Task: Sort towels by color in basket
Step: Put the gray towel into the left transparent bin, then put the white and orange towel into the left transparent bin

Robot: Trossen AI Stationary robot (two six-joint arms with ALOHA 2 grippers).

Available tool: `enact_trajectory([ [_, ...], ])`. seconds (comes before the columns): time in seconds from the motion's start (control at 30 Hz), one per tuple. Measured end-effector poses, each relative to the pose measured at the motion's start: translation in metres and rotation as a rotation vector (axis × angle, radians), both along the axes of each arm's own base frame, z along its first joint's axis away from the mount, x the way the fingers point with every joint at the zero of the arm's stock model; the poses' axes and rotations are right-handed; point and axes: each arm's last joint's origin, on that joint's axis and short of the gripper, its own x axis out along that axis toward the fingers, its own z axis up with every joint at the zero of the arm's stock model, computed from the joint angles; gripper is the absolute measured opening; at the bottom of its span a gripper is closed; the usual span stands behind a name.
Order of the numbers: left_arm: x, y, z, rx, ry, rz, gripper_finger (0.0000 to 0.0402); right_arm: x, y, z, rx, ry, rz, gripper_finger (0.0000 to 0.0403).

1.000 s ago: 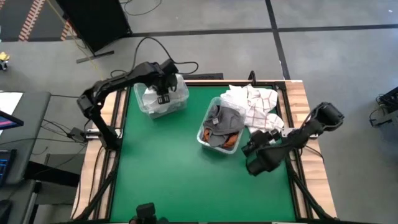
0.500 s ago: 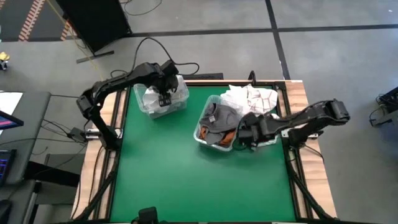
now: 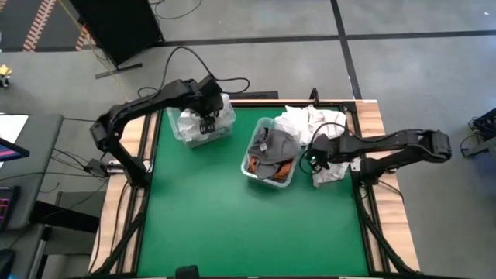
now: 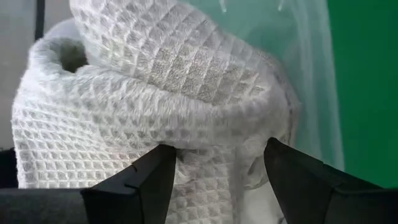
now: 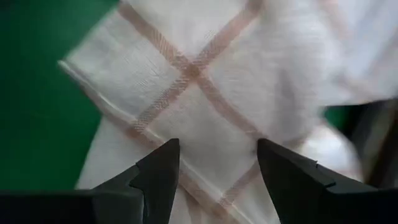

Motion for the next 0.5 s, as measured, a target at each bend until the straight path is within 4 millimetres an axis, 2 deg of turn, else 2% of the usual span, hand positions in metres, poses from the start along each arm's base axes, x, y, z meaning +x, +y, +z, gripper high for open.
enact_trajectory([
  [0.23, 0.002, -0.018, 0.015, 0.032, -0.066, -0.036, 0.0234, -0.017, -0.017, -0.044, 0.109, -0.193, -0.02, 0.025],
  [0.4, 0.002, -0.036, 0.028, 0.051, -0.116, -0.074, 0.0234, -0.02, -0.022, -0.05, 0.095, -0.217, -0.009, 0.0243],
  [0.5, 0.002, -0.048, 0.036, 0.061, -0.152, -0.095, 0.0234, -0.02, -0.022, -0.051, 0.099, -0.212, 0.009, 0.0205],
])
